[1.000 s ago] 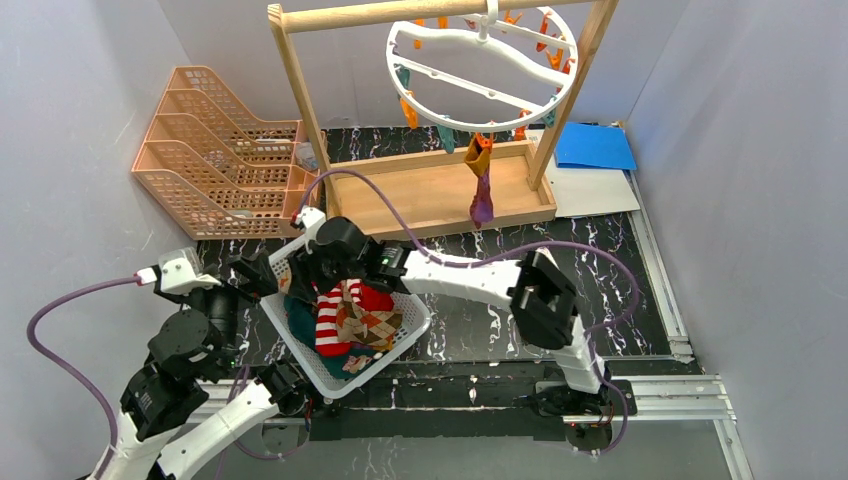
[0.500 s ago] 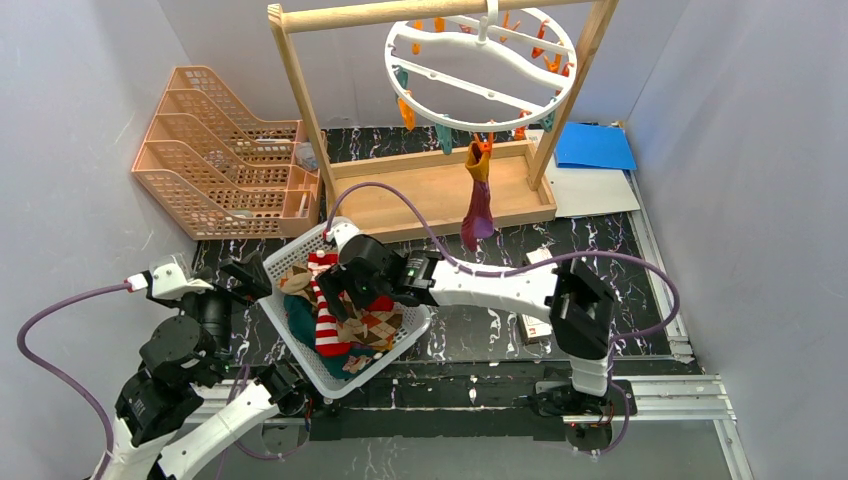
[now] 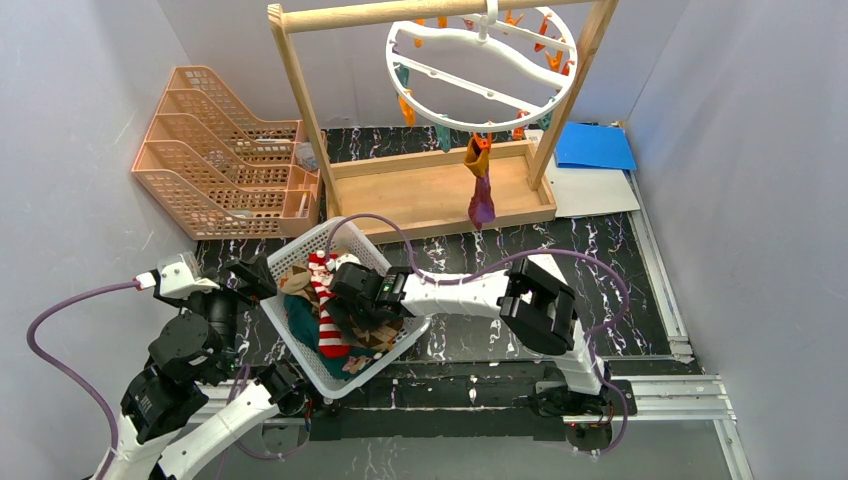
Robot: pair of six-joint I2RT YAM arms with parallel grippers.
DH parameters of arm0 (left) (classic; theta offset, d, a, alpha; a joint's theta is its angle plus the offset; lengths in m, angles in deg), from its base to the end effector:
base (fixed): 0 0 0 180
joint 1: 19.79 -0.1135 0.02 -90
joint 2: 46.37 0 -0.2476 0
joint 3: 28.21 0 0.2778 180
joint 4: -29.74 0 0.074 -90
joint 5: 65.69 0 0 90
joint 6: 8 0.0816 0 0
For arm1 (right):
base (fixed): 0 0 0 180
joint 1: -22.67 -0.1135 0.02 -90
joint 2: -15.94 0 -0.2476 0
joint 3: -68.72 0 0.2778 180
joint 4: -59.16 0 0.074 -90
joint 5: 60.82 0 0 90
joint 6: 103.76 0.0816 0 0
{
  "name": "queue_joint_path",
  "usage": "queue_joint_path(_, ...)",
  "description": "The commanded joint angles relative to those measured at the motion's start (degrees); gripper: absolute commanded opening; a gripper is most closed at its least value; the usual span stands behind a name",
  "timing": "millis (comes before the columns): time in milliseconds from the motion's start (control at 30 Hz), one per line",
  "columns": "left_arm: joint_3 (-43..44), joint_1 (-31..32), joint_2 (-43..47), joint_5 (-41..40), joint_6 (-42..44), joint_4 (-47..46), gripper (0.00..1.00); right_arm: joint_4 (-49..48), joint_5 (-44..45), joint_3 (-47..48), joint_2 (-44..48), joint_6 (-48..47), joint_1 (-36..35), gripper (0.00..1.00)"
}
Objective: Clip the socks to the hanger
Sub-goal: Adjust the sock in the bin.
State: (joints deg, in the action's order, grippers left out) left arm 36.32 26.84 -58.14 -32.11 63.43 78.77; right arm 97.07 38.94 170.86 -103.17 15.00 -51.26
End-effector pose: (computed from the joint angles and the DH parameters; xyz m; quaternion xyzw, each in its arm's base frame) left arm 0.0938 -0.0003 0.3929 -0.1886 0.6682 -0.0742 0.7159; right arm 0.1503 0.4718 0.1224 -0.3411 0.8870 0.1841 0.2511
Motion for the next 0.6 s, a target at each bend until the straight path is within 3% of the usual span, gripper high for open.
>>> queue_joint_path(0, 0.1, 0.2, -0.1, -0.9, -1.0, 0.1, 0.98, 4.1, 1.6, 1.3, -2.2, 1.3, 0.0, 0.90)
queue_joint_path(167, 0.8, 0.1, -0.3, -0.9, -0.9, 0.3, 0.98, -0.5, 2.3, -2.0, 3.0, 1.3, -0.2, 0.38)
queue_joint_path(333, 1.0, 0.2, -0.5, -0.8, -1.0, 0.2, 0.98, -3.3, 1.7, -0.3, 10.1, -1.4, -0.4, 0.06)
queue_joint_path(367, 1.1, 0.1, -0.6, -0.7, -1.0, 0.3, 0.98, -3.2, 1.6, 0.9, 11.0, -1.9, -0.4, 0.01)
queue_joint_path(567, 0.5, 0.1, -0.7, 0.0, -2.1, 0.3, 0.98, -0.3, 0.6, 9.8, 11.9, -4.6, -0.4, 0.01)
